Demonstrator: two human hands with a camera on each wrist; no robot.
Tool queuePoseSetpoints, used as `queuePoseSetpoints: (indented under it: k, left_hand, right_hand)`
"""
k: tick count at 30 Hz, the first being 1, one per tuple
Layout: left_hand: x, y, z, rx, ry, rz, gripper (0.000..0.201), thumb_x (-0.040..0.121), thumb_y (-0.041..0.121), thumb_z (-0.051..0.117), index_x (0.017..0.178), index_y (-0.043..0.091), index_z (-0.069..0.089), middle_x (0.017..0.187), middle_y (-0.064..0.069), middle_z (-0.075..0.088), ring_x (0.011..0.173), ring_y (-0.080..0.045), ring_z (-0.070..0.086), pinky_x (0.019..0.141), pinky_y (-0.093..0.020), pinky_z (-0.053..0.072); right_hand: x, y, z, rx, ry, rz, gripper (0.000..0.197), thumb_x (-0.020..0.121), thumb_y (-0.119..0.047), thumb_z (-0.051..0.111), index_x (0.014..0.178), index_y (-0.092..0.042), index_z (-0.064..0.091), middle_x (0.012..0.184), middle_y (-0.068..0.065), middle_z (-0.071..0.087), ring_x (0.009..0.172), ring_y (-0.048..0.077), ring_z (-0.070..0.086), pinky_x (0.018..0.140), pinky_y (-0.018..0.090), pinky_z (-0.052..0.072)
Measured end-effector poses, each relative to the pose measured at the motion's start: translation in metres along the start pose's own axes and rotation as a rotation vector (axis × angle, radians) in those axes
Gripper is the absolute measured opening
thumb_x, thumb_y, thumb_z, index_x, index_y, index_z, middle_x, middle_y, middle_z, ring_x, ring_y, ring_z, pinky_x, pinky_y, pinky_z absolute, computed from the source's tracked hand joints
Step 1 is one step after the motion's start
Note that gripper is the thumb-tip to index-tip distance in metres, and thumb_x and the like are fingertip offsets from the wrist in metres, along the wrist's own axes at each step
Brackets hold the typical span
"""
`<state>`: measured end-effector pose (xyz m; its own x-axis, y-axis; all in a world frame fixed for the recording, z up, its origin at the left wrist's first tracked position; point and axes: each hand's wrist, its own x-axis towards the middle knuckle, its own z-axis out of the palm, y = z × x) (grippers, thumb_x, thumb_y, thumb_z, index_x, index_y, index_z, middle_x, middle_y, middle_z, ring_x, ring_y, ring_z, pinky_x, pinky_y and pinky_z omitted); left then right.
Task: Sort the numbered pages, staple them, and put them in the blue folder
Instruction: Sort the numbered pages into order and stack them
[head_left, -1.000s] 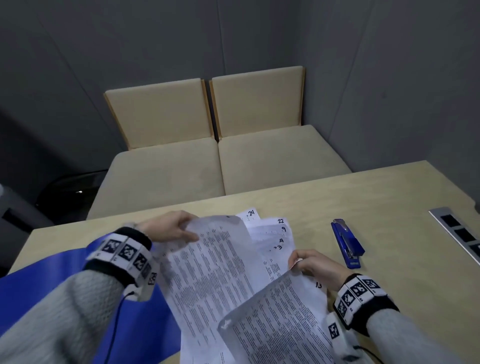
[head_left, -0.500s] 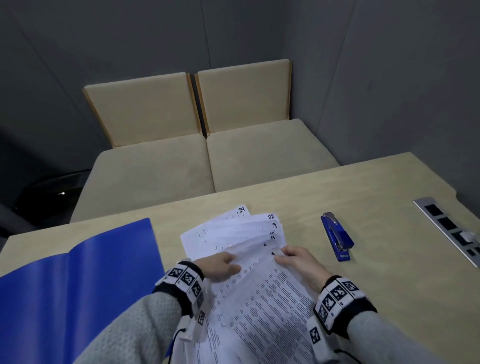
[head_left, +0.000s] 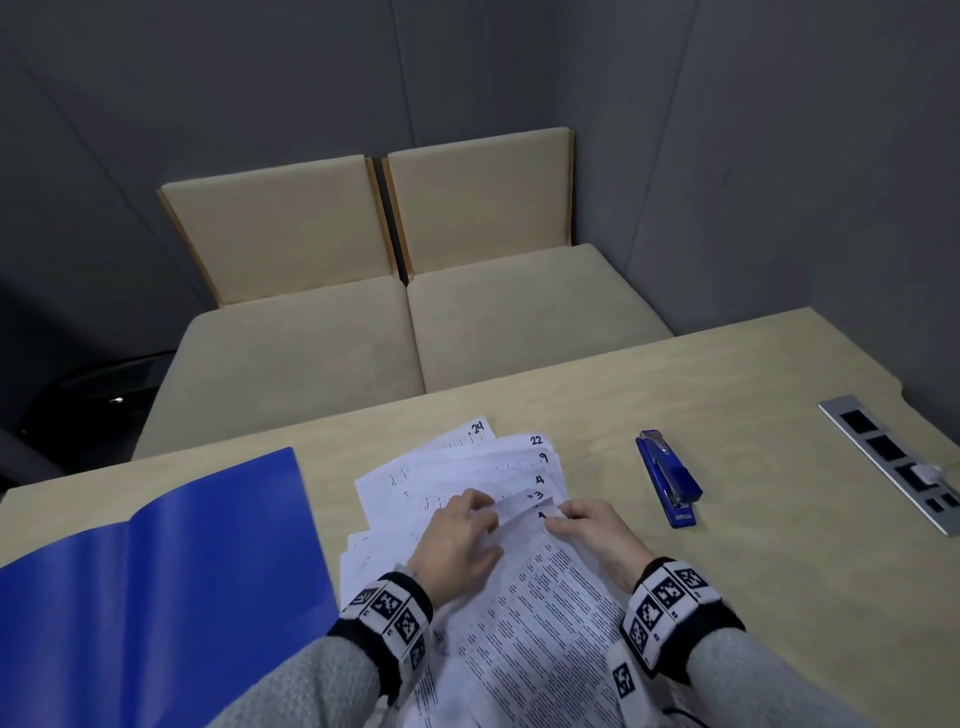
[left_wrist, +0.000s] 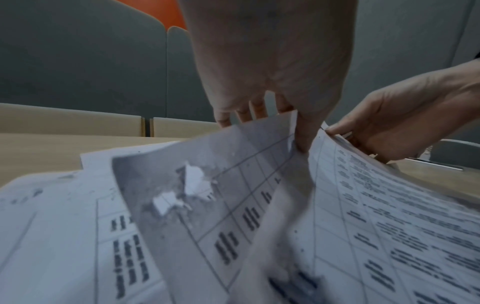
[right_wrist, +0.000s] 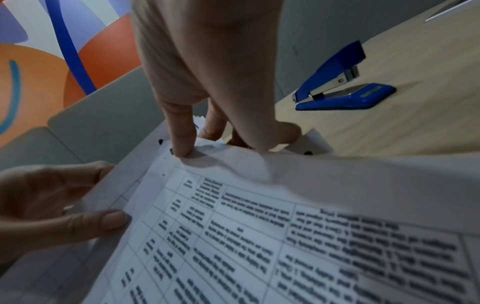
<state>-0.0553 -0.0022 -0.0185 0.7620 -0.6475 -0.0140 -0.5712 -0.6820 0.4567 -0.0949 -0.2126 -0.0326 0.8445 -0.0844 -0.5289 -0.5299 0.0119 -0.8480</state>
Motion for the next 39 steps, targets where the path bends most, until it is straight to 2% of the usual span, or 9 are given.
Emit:
queuePoseSetpoints:
  k: [6,11,13,16,22,27,29,32,39]
  left_hand:
    - [0.003,0.011,0.000,-0.039,0.043,-0.038,0.028,0.083,0.018,0.058,0.109,0.013,0.049,0.106,0.000,0.052,0.086,-0.016,0.051,0.076,-0.025,0.040]
    - [0.005,0.017,0.003,-0.315,0.066,-0.193,0.068,0.077,0.016,0.065,0.135,0.019,0.028,0.105,0.008,0.047,0.091,-0.009,0.047,0.080,-0.024,0.038]
    - [0.007,0.016,0.005,-0.278,0.072,-0.173,0.058,0.078,0.017,0.065,0.129,0.019,0.039,0.112,0.007,0.049,0.101,-0.007,0.049,0.087,-0.024,0.040]
    - [0.006,0.017,0.007,-0.214,0.133,-0.115,0.033,0.076,0.015,0.065,0.107,0.017,0.051,0.095,0.010,0.048,0.083,-0.003,0.046,0.075,-0.024,0.036]
    - [0.004,0.015,0.014,-0.119,0.157,-0.134,0.040,0.077,0.024,0.065,0.115,0.021,0.055,0.096,0.010,0.043,0.081,-0.005,0.041,0.081,-0.026,0.031]
    - [0.004,0.017,0.014,-0.024,0.245,-0.132,0.023,0.066,0.026,0.071,0.087,0.026,0.060,0.085,0.007,0.037,0.078,-0.014,0.041,0.069,-0.029,0.028]
    - [0.004,0.019,0.017,0.005,0.282,-0.133,0.019,0.068,0.028,0.069,0.083,0.028,0.058,0.088,0.006,0.041,0.082,-0.014,0.039,0.069,-0.030,0.025]
    - [0.002,0.023,0.020,-0.082,0.214,-0.117,0.020,0.072,0.027,0.065,0.089,0.022,0.054,0.087,0.007,0.051,0.078,-0.011,0.044,0.070,-0.028,0.032]
    - [0.004,0.027,0.010,-0.233,-0.003,-0.201,0.018,0.083,0.027,0.064,0.093,0.020,0.050,0.080,0.005,0.059,0.072,-0.016,0.051,0.061,-0.024,0.032]
  right_hand:
    - [-0.002,-0.001,0.000,0.009,0.012,-0.015,0.009,0.085,-0.010,0.066,0.093,-0.007,0.070,0.093,0.009,0.074,0.092,0.022,0.070,0.091,0.039,0.053]
    - [-0.002,0.005,0.000,-0.008,0.026,-0.029,0.011,0.082,-0.007,0.067,0.093,-0.009,0.070,0.096,0.009,0.073,0.096,0.023,0.068,0.093,0.038,0.051]
    - [-0.002,0.009,-0.001,-0.024,0.042,-0.045,0.009,0.080,-0.008,0.069,0.089,-0.010,0.071,0.095,0.008,0.072,0.098,0.024,0.066,0.094,0.038,0.050]
    - [-0.004,0.012,0.000,-0.059,0.076,-0.068,0.004,0.079,-0.009,0.071,0.078,-0.014,0.071,0.086,0.004,0.071,0.090,0.021,0.065,0.086,0.034,0.049]
    - [-0.007,0.014,0.001,-0.031,0.074,-0.086,0.009,0.076,-0.006,0.073,0.080,-0.013,0.075,0.093,0.003,0.073,0.094,0.017,0.065,0.087,0.033,0.050]
    - [-0.010,0.012,0.001,-0.037,0.072,-0.088,0.005,0.070,-0.009,0.077,0.072,-0.012,0.074,0.085,0.004,0.071,0.088,0.023,0.066,0.083,0.036,0.051]
    - [-0.010,0.014,0.001,-0.040,0.073,-0.078,0.022,0.059,-0.024,0.081,0.078,-0.013,0.075,0.084,0.009,0.074,0.089,0.029,0.069,0.086,0.044,0.053]
    - [-0.008,0.020,0.000,-0.076,0.073,-0.077,0.033,0.052,-0.035,0.078,0.080,-0.017,0.075,0.086,0.010,0.074,0.091,0.029,0.069,0.090,0.051,0.053]
    - [-0.019,0.007,0.002,-0.040,0.090,-0.123,0.011,0.074,-0.004,0.073,0.079,-0.014,0.075,0.085,0.004,0.074,0.087,0.021,0.068,0.082,0.033,0.053]
